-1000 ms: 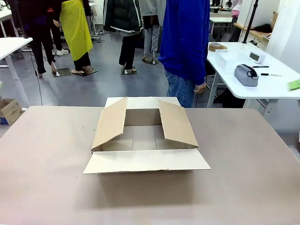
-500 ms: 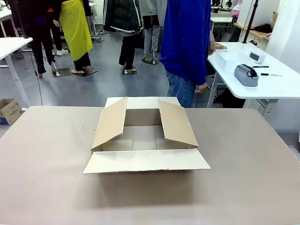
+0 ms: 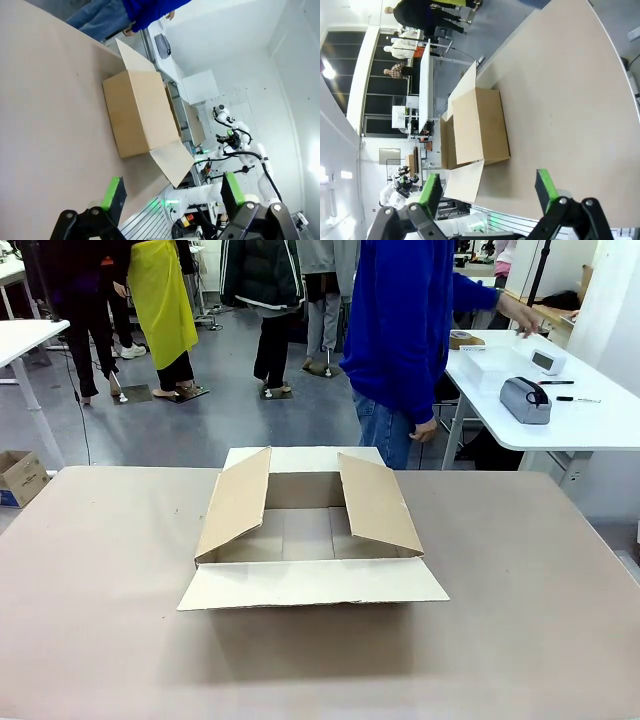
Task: Pack the gift set into the box.
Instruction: Place both hands on the side flaps of the Package Box and spread them outward.
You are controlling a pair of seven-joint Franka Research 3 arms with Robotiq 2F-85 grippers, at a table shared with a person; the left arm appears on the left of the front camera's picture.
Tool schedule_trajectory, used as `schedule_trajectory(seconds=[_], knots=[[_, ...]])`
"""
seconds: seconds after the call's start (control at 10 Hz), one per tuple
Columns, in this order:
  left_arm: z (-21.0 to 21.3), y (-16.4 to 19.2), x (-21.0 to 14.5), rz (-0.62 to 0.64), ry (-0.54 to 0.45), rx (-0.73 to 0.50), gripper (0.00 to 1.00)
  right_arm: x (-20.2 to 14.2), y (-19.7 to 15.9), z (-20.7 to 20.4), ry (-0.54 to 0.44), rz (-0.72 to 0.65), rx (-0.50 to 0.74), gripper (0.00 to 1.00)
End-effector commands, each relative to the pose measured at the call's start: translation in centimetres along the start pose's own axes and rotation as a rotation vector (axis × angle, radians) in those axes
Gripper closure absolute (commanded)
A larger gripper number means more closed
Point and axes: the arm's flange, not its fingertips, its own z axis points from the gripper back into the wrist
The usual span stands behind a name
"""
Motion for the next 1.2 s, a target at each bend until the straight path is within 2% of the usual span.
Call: schedule_trajectory(seconds=[0.0, 0.1, 0.2, 0.3, 0.4, 0.5, 0.6, 0.7, 0.9, 1.0, 1.1], knots=[[-0.3, 0.0, 0.2, 0.000, 0.006, -0.003, 0.00, 0.1, -0.5, 0.2, -0.008, 0.022, 0.021, 0.00], [-2.0, -1.6, 0.3, -0.028, 0.082, 0.093, 0.00, 0.0, 0.0, 0.0, 0.000, 0.000, 0.000, 0.00], [-5.2, -4.4, 0.9, -0.037, 0.129, 0.126, 0.00, -0.2, 3.4, -3.3, 0.017, 0.059, -0.052, 0.00], [-8.8, -7.2, 1.4, -0.081, 0.194, 0.190, 0.00, -1.0, 7.3, -7.1, 0.026, 0.160, -0.102, 0.00], [-12.9, -10.0, 1.5, -0.140, 0.268, 0.272, 0.00, -2.3, 11.2, -11.3, 0.028, 0.242, -0.100, 0.00], [-17.1, -11.9, 1.8, -0.158, 0.368, 0.365, 0.00, -4.1, 14.1, -15.8, 0.047, 0.265, -0.076, 0.00], [-21.1, -13.2, 2.1, -0.172, 0.381, 0.447, 0.00, -6.7, 15.9, -20.2, 0.067, 0.254, -0.060, 0.00], [-24.5, -14.6, 1.9, -0.217, 0.429, 0.442, 0.00, -10.2, 16.5, -24.1, 0.095, 0.267, -0.079, 0.00], [-29.0, -15.9, 1.4, -0.242, 0.496, 0.413, 0.00, -15.2, 15.3, -28.2, 0.131, 0.327, -0.181, 0.00], [-26.6, -16.2, 0.2, -0.237, 0.434, 0.429, 0.00, -17.4, 14.7, -29.1, 0.207, 0.361, -0.219, 0.00], [-26.6, -16.2, 0.2, -0.237, 0.434, 0.429, 0.00, -18.9, 13.8, -29.0, 0.337, 0.430, -0.330, 0.00]])
